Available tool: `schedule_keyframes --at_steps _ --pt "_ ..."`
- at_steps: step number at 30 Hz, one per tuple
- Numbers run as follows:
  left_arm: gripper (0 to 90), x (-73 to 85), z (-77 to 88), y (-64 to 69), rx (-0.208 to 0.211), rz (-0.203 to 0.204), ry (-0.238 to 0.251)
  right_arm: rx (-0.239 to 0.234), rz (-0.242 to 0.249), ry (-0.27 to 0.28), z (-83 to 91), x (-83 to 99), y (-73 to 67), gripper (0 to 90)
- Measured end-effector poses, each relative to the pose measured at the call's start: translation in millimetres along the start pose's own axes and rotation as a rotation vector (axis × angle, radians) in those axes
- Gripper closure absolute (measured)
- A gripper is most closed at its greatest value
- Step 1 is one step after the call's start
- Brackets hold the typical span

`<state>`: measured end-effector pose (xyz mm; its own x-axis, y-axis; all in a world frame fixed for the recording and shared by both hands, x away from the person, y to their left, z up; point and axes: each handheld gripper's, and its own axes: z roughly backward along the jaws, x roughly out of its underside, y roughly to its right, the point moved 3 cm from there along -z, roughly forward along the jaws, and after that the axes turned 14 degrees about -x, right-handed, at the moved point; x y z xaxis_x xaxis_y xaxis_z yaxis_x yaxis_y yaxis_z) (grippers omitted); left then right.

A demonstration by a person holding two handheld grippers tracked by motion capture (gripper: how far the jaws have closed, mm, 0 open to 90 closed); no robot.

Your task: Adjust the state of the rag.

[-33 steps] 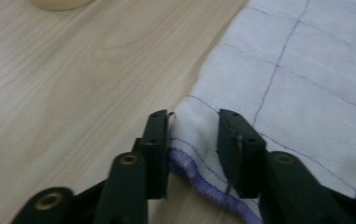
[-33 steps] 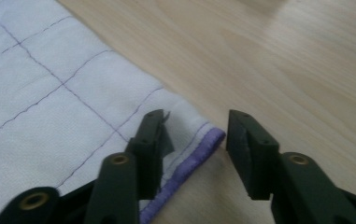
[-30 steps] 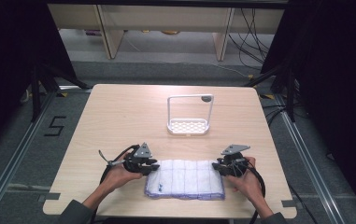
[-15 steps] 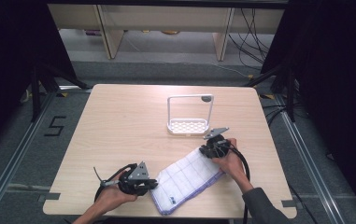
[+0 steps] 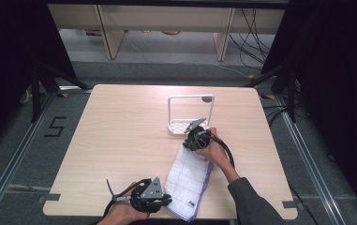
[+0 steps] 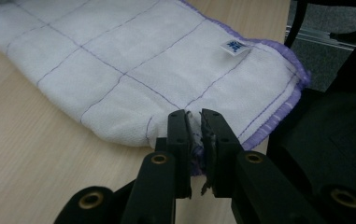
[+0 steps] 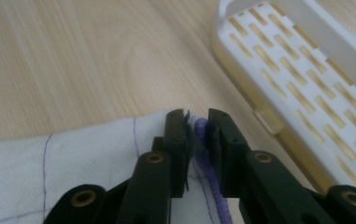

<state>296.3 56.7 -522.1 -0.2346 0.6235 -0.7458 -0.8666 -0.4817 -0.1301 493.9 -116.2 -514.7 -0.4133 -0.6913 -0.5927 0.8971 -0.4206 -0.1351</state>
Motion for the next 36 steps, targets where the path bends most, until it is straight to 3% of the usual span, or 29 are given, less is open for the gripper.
schedule_keyframes --at_steps 2,3,4,5,6,7,8,9,10,11,12,13,15,16,17,18,20,22,23,24,25,26,27,28,30,31,34,36 --pt "77.1 -3.2 -1.8 5.1 0.024 0.001 -0.011 0.027 -0.041 0.021 0.6 -1.3 1.5 58.9" --pt "72.1 -5.4 -1.8 6.9 0.028 0.018 -0.002 0.062 -0.083 0.037 2.6 -0.9 2.9 56.7" --pt "65.6 -5.4 -1.8 6.9 0.028 0.018 -0.002 0.062 -0.083 0.037 2.6 -0.9 2.9 56.7" --pt "60.1 -8.9 1.6 6.0 0.037 0.042 0.002 0.079 -0.128 0.057 12.8 0.9 0.8 50.9" --pt "54.5 -8.9 1.6 6.0 0.037 0.042 0.002 0.079 -0.128 0.057 12.8 0.9 0.8 50.9" --pt "49.8 -15.8 8.6 -2.2 0.020 0.047 0.040 0.084 -0.145 0.083 31.4 8.0 -1.6 47.8" --pt "47.6 -15.8 8.6 -2.2 0.020 0.047 0.040 0.084 -0.145 0.083 31.4 8.0 -1.6 47.8" --pt "46.0 -22.8 13.6 -15.5 -0.016 0.078 0.071 0.105 -0.192 0.104 46.1 21.2 -4.6 44.5" --pt "44.3 -22.8 13.6 -15.5 -0.016 0.078 0.071 0.105 -0.192 0.104 46.1 21.2 -4.6 44.5" --pt "43.1 -30.2 12.5 -31.7 -0.049 0.103 0.090 0.123 -0.236 0.098 59.1 39.3 -6.1 42.8" --pt "42.6 -33.6 9.4 -40.4 -0.055 0.115 0.089 0.132 -0.257 0.104 63.1 48.3 -7.2 42.1" --pt "42.0 -33.6 9.4 -40.4 -0.055 0.115 0.089 0.132 -0.257 0.104 63.1 48.3 -7.2 42.1" --pt "40.8 -40.4 -6.9 -68.0 -0.106 0.146 0.066 0.140 -0.304 0.107 74.8 69.9 -9.0 39.9" --pt "40.0 -42.0 -12.3 -74.4 -0.113 0.161 0.064 0.161 -0.311 0.135 78.0 77.4 -8.1 39.7" --pt "40.0 -42.0 -12.3 -74.4 -0.113 0.161 0.064 0.161 -0.311 0.135 78.0 77.4 -8.1 39.7" --pt "40.0 -46.0 -27.1 -92.0 -0.126 0.193 0.041 0.162 -0.338 0.155 84.4 84.7 -7.4 39.3" --pt "40.0 -50.2 -41.2 -104.6 -0.146 0.215 0.019 0.152 -0.368 0.153 86.7 89.0 -7.3 38.9" --pt "40.0 -51.5 -46.2 -109.6 -0.140 0.209 0.009 0.157 -0.360 0.151 85.0 90.1 -5.8 38.6" --pt "39.4 -56.7 -60.1 -120.5 -0.177 0.237 0.002 0.159 -0.364 0.151 80.1 89.7 -5.8 38.6" --pt "40.0 -59.0 -65.7 -124.5 -0.169 0.248 -0.004 0.143 -0.389 0.130 79.6 88.4 -7.7 38.6" --pt "39.9 -61.7 -71.6 -127.3 -0.176 0.269 0.003 0.156 -0.378 0.142 75.8 88.0 -6.9 38.6" --pt "39.9 -61.7 -71.6 -127.3 -0.176 0.269 0.003 0.156 -0.378 0.142 75.8 88.0 -6.9 38.6" --pt "40.7 -64.8 -78.9 -134.0 -0.205 0.254 -0.008 0.138 -0.401 0.136 73.3 85.1 -8.8 38.7" --pt "41.6 -66.6 -84.4 -137.5 -0.206 0.258 -0.018 0.144 -0.395 0.154 70.2 83.9 -8.0 38.7" --pt "43.0 -68.4 -91.1 -141.4 -0.214 0.268 -0.021 0.137 -0.395 0.138 67.5 81.9 -8.2 38.7" --pt "45.0 -69.2 -95.4 -142.4 -0.197 0.274 -0.027 0.138 -0.409 0.133 65.6 80.6 -8.8 38.5" --pt "47.5 -69.8 -102.2 -142.9 -0.190 0.254 -0.047 0.145 -0.414 0.124 61.3 78.8 -7.2 38.8" --pt "54.6 -69.5 -107.3 -143.2 -0.187 0.243 -0.057 0.146 -0.414 0.113 57.2 78.4 -5.7 41.5"
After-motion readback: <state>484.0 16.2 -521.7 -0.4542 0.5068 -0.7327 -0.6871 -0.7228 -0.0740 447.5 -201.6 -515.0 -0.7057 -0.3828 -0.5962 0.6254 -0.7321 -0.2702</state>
